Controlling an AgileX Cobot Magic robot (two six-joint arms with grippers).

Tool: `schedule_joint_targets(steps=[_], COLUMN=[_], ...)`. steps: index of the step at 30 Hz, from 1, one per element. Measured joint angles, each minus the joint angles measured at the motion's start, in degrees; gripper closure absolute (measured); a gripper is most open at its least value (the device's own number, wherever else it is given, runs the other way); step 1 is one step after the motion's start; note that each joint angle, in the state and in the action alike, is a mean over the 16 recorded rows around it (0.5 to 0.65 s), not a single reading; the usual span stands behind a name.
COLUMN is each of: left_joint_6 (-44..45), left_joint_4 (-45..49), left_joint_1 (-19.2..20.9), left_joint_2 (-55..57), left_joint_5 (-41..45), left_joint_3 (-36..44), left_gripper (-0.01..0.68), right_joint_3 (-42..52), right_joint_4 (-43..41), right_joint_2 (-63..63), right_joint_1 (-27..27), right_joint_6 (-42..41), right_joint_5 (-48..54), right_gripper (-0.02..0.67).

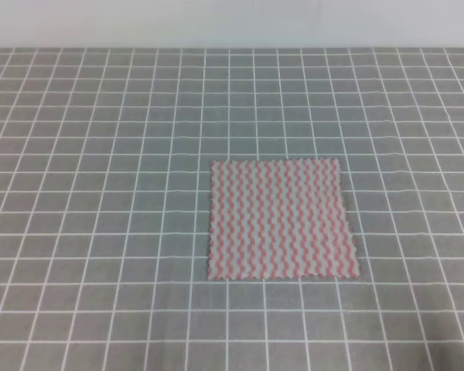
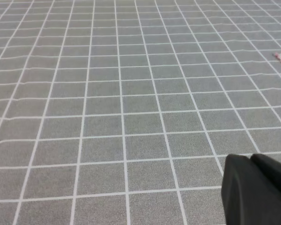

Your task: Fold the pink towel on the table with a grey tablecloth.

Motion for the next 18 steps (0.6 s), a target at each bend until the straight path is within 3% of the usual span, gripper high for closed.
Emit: schedule_joint_targets(steps=[18], left_joint_6=[-0.1], left_joint_4=[0.1], left_joint_1=[0.0], left_joint_2=[0.0], left_joint_5=[-0.3], left_joint_3=[-0.2], left_gripper=[0.672], right_joint_3=[-0.6], right_joint_4=[0.1], right_joint_2=[0.0], right_joint_1=[0.0], right_joint_6=[0.0], right_joint_5=[-1.2], right_gripper=[0.667])
